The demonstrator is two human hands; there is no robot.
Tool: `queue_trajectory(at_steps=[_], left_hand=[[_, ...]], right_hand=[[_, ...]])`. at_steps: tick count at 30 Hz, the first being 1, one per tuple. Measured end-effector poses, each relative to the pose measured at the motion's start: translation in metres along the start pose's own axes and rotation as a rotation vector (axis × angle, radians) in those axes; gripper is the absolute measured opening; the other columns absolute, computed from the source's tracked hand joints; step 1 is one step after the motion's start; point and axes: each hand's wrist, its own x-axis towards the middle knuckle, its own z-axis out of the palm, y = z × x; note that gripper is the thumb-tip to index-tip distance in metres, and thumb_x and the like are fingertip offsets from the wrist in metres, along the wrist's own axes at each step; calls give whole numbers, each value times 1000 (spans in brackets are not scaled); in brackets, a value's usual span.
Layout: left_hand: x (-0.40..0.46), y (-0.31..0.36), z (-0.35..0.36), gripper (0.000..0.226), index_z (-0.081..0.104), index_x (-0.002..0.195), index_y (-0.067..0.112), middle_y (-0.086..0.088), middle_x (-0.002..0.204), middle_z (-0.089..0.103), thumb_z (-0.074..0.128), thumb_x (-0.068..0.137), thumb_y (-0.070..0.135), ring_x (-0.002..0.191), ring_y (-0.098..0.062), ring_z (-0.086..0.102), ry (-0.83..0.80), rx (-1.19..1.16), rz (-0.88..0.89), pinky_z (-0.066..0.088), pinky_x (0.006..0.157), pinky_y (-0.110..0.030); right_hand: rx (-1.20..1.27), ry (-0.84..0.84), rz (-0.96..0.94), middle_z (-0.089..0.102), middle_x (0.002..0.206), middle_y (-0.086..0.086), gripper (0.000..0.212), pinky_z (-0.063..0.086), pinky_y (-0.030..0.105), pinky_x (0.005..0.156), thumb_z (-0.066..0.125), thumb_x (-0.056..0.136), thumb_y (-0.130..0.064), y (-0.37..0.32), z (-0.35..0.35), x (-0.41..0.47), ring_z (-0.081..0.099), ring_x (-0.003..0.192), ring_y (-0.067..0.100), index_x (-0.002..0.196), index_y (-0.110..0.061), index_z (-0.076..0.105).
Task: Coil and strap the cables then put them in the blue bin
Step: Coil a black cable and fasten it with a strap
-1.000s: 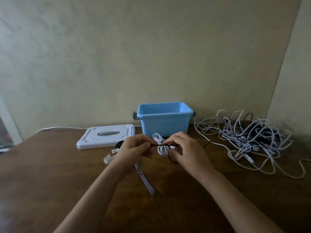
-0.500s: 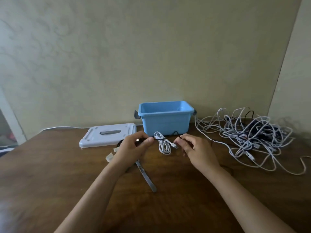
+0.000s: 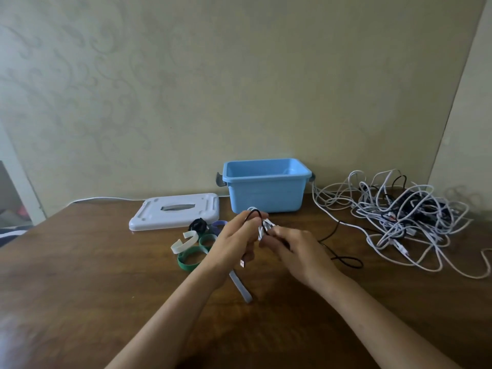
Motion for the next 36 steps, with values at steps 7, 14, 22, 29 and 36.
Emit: queue_trajectory(at_steps=[7,14,22,29,36], left_hand=[[0,5,-4,32,56,86,8,2,57,35,44,105,32,47,-10,30,96,-22,47,27,44,-24],[5,11,-26,48,47,77,4,-7,62,51,35,106,40,58,-15,52,294,-137,107,48,72,-36],[2,15,-22,44,45,68,18,3,58,29,39,106,40,46,-11,21,152,-223,45,21,42,-25],[6,9,-26,39,71,90,19,7,75,74,40,106,37,54,1,56,167,474,57,40,55,-16],[5,1,-14,31,72,90,31,9,66,70,45,104,38,58,2,58,-25,759,19,42,58,-12]], right_hand=[[-82,-165,1,65,74,-11,21,45,25,58,56,101,-45,-5,0,-2,61,68,5,93,-29,66],[-176,-251,69,65,81,-16,21,41,21,61,53,102,-44,8,-14,1,61,74,3,89,-36,67],[-201,-215,108,65,82,-13,27,42,25,62,56,99,-49,14,-15,4,60,74,4,83,-32,69],[-141,97,215,65,71,-6,38,49,29,64,43,104,-50,31,-35,7,65,67,10,81,-27,62],[277,241,174,63,69,-15,38,50,18,67,45,103,-50,20,-34,8,57,66,0,85,-25,67]])
